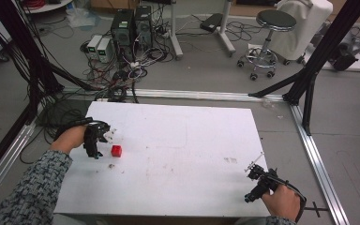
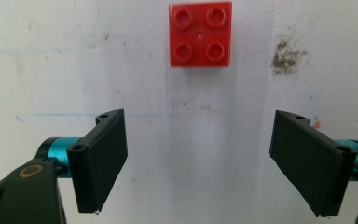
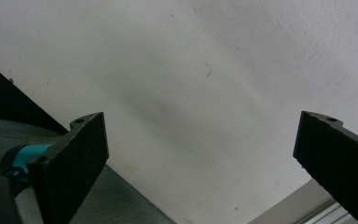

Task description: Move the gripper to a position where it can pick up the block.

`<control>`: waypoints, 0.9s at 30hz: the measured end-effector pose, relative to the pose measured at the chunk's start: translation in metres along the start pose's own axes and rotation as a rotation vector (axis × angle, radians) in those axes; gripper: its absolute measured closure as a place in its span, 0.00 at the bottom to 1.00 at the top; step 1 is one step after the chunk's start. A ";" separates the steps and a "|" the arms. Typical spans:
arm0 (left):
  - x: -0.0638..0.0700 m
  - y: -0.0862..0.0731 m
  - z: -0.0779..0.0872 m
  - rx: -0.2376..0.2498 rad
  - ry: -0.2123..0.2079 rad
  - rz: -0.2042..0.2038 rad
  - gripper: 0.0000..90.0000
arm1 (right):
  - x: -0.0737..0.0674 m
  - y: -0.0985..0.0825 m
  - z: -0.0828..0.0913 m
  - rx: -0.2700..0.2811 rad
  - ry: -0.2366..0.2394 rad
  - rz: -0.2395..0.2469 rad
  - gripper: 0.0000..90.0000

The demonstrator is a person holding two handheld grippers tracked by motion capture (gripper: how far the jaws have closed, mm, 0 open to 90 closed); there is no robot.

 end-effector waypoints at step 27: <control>-0.008 0.027 -0.030 -0.025 -0.090 -0.054 0.22 | -0.001 0.001 -0.004 -0.008 0.015 0.009 0.03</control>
Point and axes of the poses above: each handheld gripper's, and its own axes: z roughly backward along the jaws, y roughly out of its top, x roughly to its right, the point moved 1 cm from there along -z, roughly forward along the jaws, and after that the axes turned 6 degrees about z, right-handed, at the moved point
